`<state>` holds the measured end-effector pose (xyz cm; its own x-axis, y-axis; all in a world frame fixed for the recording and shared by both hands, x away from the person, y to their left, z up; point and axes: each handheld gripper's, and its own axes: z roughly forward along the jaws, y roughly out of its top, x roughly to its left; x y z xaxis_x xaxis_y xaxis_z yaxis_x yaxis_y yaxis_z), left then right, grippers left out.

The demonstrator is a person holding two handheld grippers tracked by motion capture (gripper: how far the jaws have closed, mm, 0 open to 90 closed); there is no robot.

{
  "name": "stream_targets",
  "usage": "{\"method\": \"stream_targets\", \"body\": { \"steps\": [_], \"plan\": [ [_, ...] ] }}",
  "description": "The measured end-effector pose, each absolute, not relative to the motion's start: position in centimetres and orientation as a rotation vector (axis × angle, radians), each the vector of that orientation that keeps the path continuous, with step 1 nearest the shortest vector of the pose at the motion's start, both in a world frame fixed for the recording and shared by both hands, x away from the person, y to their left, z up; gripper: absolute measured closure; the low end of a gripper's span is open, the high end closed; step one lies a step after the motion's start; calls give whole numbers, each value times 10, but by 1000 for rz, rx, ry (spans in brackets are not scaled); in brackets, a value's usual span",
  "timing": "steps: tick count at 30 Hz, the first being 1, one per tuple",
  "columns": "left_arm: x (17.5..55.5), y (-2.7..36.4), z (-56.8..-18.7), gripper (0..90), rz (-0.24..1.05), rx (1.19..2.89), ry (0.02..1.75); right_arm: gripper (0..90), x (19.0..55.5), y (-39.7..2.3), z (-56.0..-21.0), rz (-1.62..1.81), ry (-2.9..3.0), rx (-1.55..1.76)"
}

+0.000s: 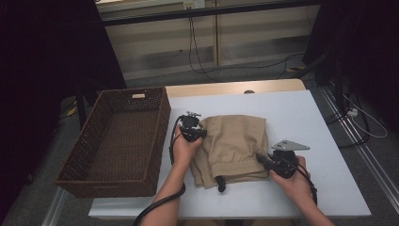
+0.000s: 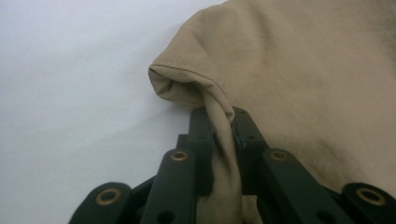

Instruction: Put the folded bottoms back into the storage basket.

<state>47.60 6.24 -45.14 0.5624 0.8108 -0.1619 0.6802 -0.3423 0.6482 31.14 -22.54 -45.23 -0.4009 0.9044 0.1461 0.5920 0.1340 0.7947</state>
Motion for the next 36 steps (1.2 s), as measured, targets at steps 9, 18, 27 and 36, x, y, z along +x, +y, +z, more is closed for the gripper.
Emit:
{"method": "stream_targets", "body": {
  "steps": [9, 18, 27, 36],
  "plan": [
    [482, 60, -445, 853, 164, 2153, 1238, 795, 312, -226, -451, 1171, 2041, 1438],
    [487, 69, -428, 857, 75, 2128, 1307, 796, 311, -226, -447, 1214, 2022, 1408],
    [487, 74, -405, 858, 42, 2153, 1312, 797, 309, -222, -438, 1264, 1999, 1351],
    [486, 76, -389, 858, 30, 2183, 1317, 797, 307, -218, -431, 1312, 1974, 1318]
  ]
}}
